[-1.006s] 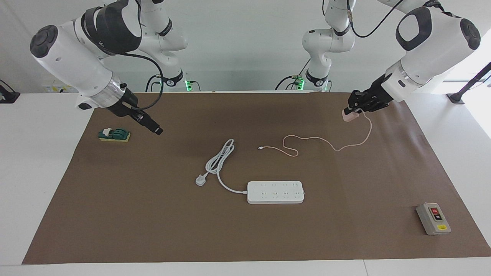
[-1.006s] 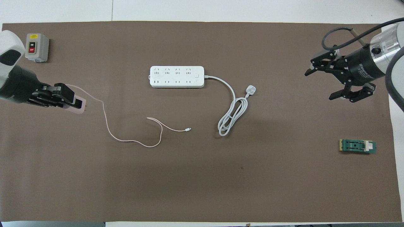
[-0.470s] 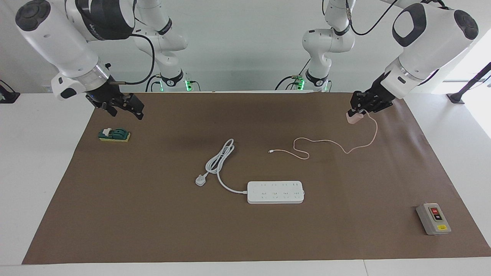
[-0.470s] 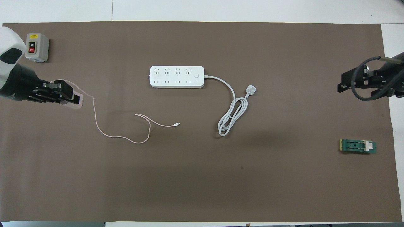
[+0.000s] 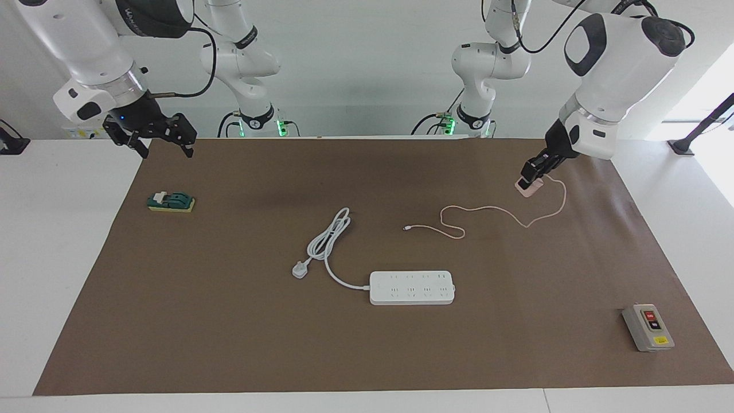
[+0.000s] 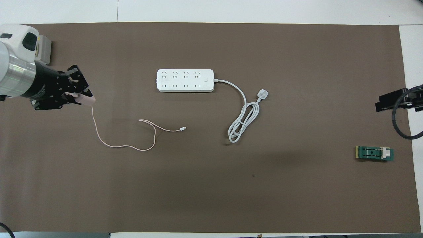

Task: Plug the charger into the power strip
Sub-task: 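Move the charger to the power strip socket with the left gripper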

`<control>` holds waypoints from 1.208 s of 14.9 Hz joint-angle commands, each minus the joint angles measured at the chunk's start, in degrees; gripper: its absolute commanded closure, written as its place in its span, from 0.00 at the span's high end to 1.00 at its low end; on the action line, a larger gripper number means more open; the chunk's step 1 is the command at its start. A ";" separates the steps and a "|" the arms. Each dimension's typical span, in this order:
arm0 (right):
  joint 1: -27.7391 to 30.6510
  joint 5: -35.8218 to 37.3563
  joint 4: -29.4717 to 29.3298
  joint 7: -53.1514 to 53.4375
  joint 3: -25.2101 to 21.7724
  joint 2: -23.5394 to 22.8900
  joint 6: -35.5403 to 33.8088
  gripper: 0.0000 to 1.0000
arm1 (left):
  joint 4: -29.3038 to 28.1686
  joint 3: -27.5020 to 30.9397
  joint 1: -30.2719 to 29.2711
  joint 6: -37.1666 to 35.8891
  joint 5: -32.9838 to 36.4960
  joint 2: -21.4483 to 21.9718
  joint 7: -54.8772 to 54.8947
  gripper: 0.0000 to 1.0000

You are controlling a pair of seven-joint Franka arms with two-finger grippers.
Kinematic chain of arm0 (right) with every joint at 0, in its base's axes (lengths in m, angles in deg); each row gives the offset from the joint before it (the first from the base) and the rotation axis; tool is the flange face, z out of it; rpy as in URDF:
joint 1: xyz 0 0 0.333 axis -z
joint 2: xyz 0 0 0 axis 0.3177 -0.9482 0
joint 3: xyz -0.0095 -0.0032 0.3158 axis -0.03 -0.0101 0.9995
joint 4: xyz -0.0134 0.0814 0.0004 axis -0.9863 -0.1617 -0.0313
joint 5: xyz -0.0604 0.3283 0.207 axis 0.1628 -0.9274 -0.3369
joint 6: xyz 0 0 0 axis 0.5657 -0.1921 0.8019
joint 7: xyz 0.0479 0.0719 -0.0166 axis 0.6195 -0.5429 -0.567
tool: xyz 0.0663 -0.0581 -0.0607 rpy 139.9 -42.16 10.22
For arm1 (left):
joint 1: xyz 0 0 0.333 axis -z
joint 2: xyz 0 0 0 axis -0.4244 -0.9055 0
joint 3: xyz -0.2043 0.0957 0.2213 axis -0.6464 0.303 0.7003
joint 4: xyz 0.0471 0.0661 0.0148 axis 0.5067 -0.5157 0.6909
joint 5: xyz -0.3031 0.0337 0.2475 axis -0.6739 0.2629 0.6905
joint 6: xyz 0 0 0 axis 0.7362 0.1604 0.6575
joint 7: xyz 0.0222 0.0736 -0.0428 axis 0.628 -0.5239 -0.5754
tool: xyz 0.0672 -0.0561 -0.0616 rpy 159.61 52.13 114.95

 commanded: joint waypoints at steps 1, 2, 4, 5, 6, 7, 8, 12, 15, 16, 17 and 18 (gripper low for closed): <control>2.08 1.00 4.96 -1.62 1.29 3.10 2.88 1.00 | -1.07 0.46 4.33 4.89 3.27 -1.99 -19.97 0.00; 2.34 1.00 5.75 -1.44 1.46 3.18 4.71 1.00 | -0.89 0.55 5.47 6.22 3.81 -3.39 -25.96 0.00; 2.78 1.00 6.11 -1.18 1.64 2.92 7.01 1.00 | 0.42 0.55 7.50 8.85 5.21 -7.07 -34.77 0.00; 2.87 0.83 5.50 -1.09 1.81 2.49 7.45 1.00 | 1.82 0.55 9.25 9.82 6.70 -9.97 -40.03 0.00; 3.22 0.74 4.54 -1.18 1.99 1.96 7.63 1.00 | 4.27 0.55 9.87 9.83 7.41 -13.48 -44.70 0.00; 3.40 0.74 3.40 -1.18 1.99 1.26 7.11 1.00 | 7.51 0.64 10.05 8.88 7.42 -16.38 -47.61 0.00; 3.40 1.09 3.04 -1.35 2.16 0.64 6.75 1.00 | 12.33 0.81 11.19 7.30 7.50 -21.02 -51.47 0.00; 3.40 3.27 3.12 -1.70 2.52 0.29 6.75 1.00 | 17.83 0.99 12.33 9.82 7.24 -27.83 -56.43 0.00; 4.19 4.52 3.39 -1.79 3.66 0.37 3.25 1.00 | 17.92 1.07 13.57 11.93 7.42 -30.11 -57.22 0.00; 4.28 4.52 3.21 -1.88 3.66 0.37 2.54 1.00 | 18.09 1.08 13.83 12.12 7.50 -30.73 -57.75 0.00; 4.28 4.61 3.12 -2.58 3.66 0.37 2.44 1.00 | 18.01 1.08 14.36 12.12 7.51 -30.91 -58.01 0.00; 4.28 4.43 3.04 -3.28 3.83 0.37 2.44 1.00 | 18.00 1.08 14.54 12.29 7.51 -31.18 -58.97 0.00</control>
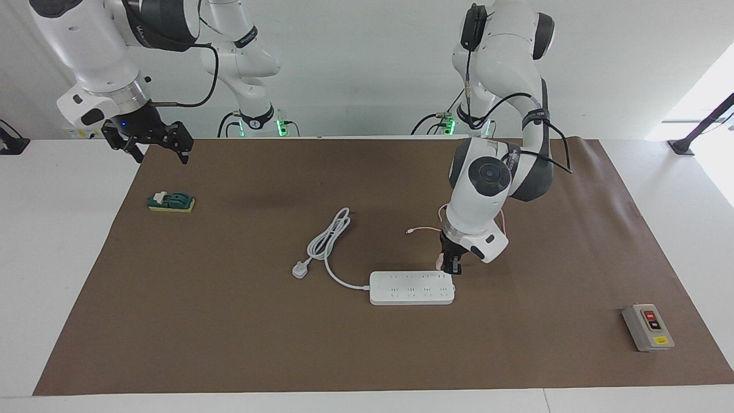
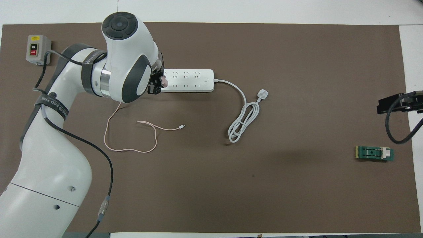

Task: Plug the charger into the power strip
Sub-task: 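Move the charger to the power strip socket with the left gripper, then push the charger prongs into the power strip socket with the left gripper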

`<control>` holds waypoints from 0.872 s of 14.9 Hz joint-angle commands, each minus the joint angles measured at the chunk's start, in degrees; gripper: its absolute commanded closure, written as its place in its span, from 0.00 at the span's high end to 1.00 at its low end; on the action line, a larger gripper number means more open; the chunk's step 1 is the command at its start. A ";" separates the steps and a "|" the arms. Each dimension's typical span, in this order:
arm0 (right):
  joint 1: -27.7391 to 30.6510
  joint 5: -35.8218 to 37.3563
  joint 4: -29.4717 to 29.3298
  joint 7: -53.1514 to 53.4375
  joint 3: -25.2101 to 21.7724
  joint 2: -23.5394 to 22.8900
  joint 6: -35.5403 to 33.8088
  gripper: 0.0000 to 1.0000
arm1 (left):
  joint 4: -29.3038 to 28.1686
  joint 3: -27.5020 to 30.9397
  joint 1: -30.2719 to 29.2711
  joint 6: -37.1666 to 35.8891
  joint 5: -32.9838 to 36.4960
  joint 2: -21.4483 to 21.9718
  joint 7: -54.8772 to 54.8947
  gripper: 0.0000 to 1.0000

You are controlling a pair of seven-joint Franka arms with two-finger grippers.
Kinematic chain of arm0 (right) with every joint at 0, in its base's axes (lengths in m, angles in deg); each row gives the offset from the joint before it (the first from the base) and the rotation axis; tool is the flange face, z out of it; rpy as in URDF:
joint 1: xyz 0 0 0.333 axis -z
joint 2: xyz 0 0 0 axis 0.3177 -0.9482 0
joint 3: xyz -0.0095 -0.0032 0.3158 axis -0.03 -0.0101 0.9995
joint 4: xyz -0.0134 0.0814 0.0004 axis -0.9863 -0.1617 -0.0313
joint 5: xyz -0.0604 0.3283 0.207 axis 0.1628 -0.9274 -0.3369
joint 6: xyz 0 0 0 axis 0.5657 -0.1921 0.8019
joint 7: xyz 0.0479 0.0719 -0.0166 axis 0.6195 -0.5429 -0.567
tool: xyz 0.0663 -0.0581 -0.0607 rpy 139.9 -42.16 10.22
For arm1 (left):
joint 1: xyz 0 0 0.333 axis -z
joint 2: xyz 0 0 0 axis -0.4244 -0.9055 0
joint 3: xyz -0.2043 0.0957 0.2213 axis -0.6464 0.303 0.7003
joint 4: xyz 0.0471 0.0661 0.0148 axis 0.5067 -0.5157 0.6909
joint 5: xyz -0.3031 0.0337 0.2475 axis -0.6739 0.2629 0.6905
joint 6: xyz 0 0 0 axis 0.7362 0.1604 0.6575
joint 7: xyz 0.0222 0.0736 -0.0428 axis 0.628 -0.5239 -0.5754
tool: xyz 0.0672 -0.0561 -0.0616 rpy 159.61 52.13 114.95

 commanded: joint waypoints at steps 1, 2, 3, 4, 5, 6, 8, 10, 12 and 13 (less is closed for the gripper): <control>1.82 0.11 -0.90 -2.72 1.69 -0.32 -1.13 1.00 | 1.98 0.98 1.34 0.40 1.34 -2.03 -2.47 0.00; 1.82 -0.15 -0.90 -2.80 1.69 -0.32 -1.22 1.00 | 1.89 0.98 1.34 0.49 1.34 -2.21 -2.47 0.00; 1.82 -0.16 -0.90 -2.89 1.69 -0.32 -1.48 1.00 | 1.80 0.98 1.25 0.84 1.42 -2.22 -2.39 0.00; 1.82 -0.24 -0.99 -2.80 2.12 -0.32 -1.57 1.00 | 1.80 0.90 0.90 0.93 2.47 -2.22 -2.30 0.00; 1.82 -0.25 -0.99 -2.80 2.22 -0.32 -1.39 1.00 | 1.63 0.90 0.55 1.01 3.00 -2.22 -2.21 0.00; 1.82 -0.25 -0.99 -2.80 2.22 -0.23 -1.48 1.00 | 1.63 0.90 0.03 1.36 3.09 -2.30 -2.12 0.00; 1.65 -0.25 -0.90 -2.80 2.22 0.12 -1.48 1.00 | 1.63 0.90 -0.51 2.24 3.36 -2.65 -2.03 0.00; 1.47 -0.33 -0.81 -2.80 2.22 0.12 -1.48 1.00 | 1.80 0.98 -0.42 2.86 4.06 -3.88 -2.03 0.00; 1.29 -0.33 -0.55 -2.72 2.22 0.29 -1.57 1.00 | 1.98 0.98 -0.42 2.86 3.97 -4.15 -2.04 0.00; 1.29 -0.33 -0.55 -2.72 2.22 0.21 -1.57 1.00 | 1.98 0.90 -0.42 2.77 3.97 -4.15 -2.12 0.00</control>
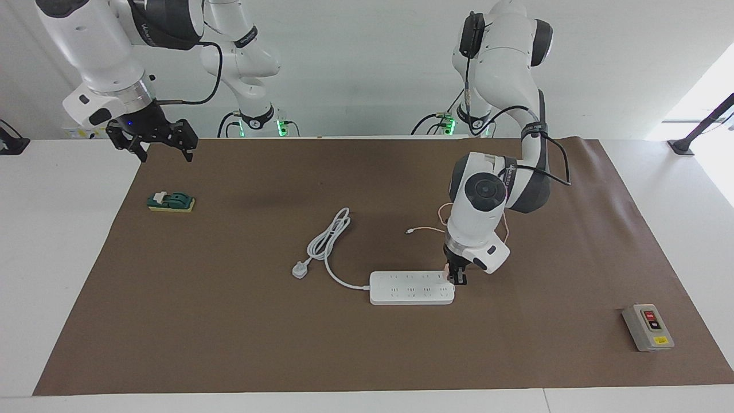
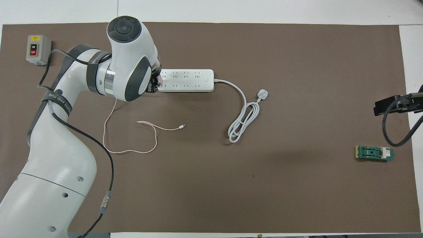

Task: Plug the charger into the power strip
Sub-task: 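Push the charger prongs into the power strip socket with the left gripper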

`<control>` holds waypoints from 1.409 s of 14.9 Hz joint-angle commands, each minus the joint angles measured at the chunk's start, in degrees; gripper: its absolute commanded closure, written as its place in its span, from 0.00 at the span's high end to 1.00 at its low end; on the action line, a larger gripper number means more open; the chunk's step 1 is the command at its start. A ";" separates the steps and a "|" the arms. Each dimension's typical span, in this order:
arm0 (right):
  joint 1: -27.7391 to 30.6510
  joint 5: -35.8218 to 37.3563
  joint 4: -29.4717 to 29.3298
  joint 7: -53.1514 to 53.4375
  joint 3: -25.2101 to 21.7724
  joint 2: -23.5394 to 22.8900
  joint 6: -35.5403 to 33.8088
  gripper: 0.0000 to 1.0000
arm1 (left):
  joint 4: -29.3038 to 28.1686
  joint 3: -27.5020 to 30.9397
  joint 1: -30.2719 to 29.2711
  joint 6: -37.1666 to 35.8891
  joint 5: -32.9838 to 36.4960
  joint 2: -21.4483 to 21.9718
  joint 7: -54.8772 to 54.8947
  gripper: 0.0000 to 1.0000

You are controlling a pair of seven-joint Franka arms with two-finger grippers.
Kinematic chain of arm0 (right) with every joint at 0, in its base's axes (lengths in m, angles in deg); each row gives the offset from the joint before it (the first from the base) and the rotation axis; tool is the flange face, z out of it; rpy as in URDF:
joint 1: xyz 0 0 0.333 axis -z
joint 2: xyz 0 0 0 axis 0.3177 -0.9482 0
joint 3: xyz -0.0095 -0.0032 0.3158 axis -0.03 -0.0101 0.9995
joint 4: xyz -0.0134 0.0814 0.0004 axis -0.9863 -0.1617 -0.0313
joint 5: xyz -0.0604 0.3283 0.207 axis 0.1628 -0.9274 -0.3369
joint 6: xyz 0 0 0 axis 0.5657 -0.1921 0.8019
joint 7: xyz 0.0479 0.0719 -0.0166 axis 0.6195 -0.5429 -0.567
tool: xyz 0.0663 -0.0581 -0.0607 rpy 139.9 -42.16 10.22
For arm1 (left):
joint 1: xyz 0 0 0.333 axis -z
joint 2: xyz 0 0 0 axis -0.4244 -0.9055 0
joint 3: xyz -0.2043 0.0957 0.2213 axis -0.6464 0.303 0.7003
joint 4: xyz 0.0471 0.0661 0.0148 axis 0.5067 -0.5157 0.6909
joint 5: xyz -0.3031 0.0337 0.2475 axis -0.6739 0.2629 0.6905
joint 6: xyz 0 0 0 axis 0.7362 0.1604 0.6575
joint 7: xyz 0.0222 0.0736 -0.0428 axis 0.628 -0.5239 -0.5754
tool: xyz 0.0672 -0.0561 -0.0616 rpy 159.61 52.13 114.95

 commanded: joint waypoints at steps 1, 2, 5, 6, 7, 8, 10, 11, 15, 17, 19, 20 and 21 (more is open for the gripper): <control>1.09 -0.32 -0.28 -1.48 0.83 0.27 -0.91 1.00 | 1.92 -0.01 0.08 -0.14 1.16 -1.37 -0.86 0.00; 1.09 -0.41 -0.28 -1.57 0.83 0.27 -0.91 1.00 | 1.92 -0.09 0.25 -0.40 1.07 -1.37 -0.86 0.00; 1.26 -2.34 -0.28 -1.48 0.74 0.27 -0.91 1.00 | 1.92 -0.09 0.60 -0.67 0.81 -1.28 -0.95 0.00; 1.26 -2.34 -0.28 -1.48 0.74 0.27 -0.82 1.00 | 1.92 -0.09 0.69 -0.76 0.72 -1.28 -0.95 0.00; 1.26 -2.34 -0.28 -1.39 0.74 0.27 -0.82 1.00 | 1.92 -0.09 0.78 -0.93 0.63 -1.19 -1.04 0.00; 1.18 -2.34 -0.28 -1.39 0.74 0.27 -0.82 1.00 | 1.92 -0.09 0.87 -1.11 0.63 -1.19 -1.13 0.00; 1.18 -2.34 -0.28 -1.39 0.74 0.27 -0.82 1.00 | 1.83 -0.18 0.96 -1.02 0.63 -1.19 -1.21 0.00; 1.09 -2.34 -0.28 -1.30 0.74 0.27 -0.82 1.00 | 1.75 -0.18 0.96 -0.85 0.54 -1.10 -1.21 0.00; 1.09 -2.34 -0.28 -1.30 0.74 0.27 -0.82 1.00 | 1.66 -0.27 0.96 -0.32 0.46 -1.10 -1.30 0.00; 1.00 -2.34 -0.28 -1.22 0.74 0.27 -0.91 1.00 | 1.66 -0.27 0.96 -0.32 0.28 -1.02 -1.30 0.00; 1.00 -2.34 -0.28 -1.22 0.74 0.27 -0.82 1.00 | 1.57 -0.18 0.96 -0.14 0.10 -1.02 -1.39 0.00; 1.00 -2.34 -0.28 -1.22 0.74 0.36 -0.91 1.00 | 1.57 -0.18 0.96 -0.06 0.10 -1.02 -1.30 0.00; 1.00 -2.34 -0.28 -1.22 0.74 0.36 -0.91 1.00 | 1.57 -0.18 0.96 0.29 0.19 -1.02 -1.30 0.00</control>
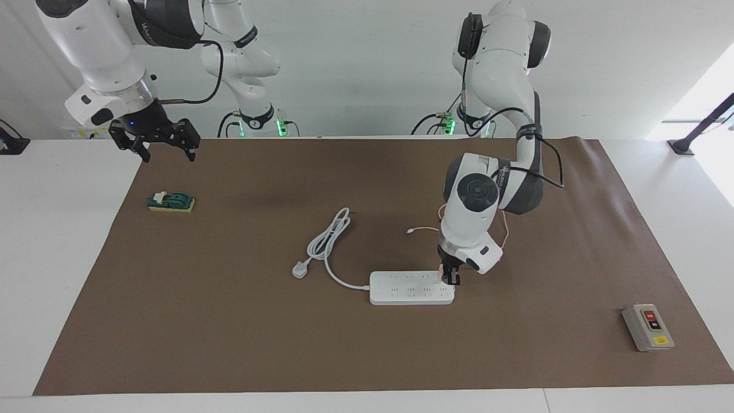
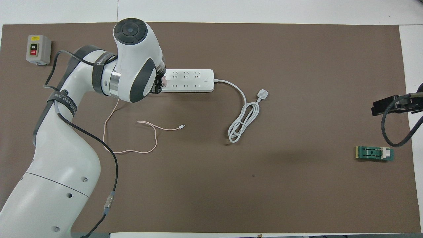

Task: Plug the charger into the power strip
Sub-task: 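Push the charger prongs into the power strip socket with the left gripper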

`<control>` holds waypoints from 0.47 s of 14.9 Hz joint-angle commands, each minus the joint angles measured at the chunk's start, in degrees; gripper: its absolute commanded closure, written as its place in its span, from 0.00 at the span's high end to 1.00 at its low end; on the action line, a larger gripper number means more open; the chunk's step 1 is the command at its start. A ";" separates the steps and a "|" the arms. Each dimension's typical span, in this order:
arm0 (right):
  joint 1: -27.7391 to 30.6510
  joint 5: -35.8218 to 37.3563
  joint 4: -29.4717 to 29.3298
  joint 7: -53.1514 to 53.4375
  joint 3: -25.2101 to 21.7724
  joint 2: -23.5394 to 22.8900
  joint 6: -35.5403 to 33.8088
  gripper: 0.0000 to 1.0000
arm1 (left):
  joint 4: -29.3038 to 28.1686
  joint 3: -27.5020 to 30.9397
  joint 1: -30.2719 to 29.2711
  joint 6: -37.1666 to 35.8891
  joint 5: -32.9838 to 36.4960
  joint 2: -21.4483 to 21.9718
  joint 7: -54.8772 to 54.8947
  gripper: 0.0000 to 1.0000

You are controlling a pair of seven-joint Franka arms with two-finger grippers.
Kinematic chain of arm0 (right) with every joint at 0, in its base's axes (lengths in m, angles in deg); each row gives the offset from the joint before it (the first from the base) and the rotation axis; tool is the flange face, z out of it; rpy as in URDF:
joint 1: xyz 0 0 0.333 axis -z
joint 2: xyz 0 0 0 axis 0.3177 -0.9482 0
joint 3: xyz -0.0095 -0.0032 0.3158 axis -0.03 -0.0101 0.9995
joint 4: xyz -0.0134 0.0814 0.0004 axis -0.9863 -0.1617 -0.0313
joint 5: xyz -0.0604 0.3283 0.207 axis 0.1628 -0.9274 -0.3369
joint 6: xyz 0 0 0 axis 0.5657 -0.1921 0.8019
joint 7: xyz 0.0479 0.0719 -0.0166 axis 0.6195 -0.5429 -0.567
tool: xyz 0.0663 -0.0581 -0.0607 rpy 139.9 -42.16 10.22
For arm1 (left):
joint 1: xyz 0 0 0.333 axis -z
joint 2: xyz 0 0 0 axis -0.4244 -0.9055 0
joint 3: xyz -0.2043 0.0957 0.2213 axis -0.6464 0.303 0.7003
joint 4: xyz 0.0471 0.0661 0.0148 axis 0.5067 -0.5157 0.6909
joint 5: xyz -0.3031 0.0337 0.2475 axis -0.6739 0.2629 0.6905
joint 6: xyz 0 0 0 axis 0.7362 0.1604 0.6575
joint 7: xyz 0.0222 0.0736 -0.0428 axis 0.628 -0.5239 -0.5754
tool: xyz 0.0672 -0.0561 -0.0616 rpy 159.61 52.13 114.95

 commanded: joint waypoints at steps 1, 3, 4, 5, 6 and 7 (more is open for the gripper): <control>1.00 -1.29 -0.28 -1.21 0.71 0.34 -0.86 1.00 | 1.28 0.32 0.42 0.44 0.18 -0.91 -1.04 0.00; 1.00 -1.29 -0.28 -1.21 0.71 0.34 -0.86 1.00 | 0.85 0.32 0.34 1.31 0.27 -0.91 -0.96 0.00; 1.00 -1.29 -0.28 -1.21 0.71 0.34 -0.86 1.00 | 0.23 0.32 0.34 1.75 0.27 -0.83 -1.04 0.00; 1.00 -1.29 -0.28 -1.21 0.71 0.34 -0.86 1.00 | 0.05 0.32 0.34 1.93 0.27 -0.74 -0.96 0.00; 1.00 -1.29 -0.28 -1.21 0.71 0.25 -0.86 1.00 | 0.05 0.32 0.34 2.11 0.27 -0.83 -0.95 0.00; 1.00 -1.29 -0.28 -1.21 0.71 0.34 -0.86 1.00 | 0.05 0.24 0.34 2.11 0.27 -0.83 -0.95 0.00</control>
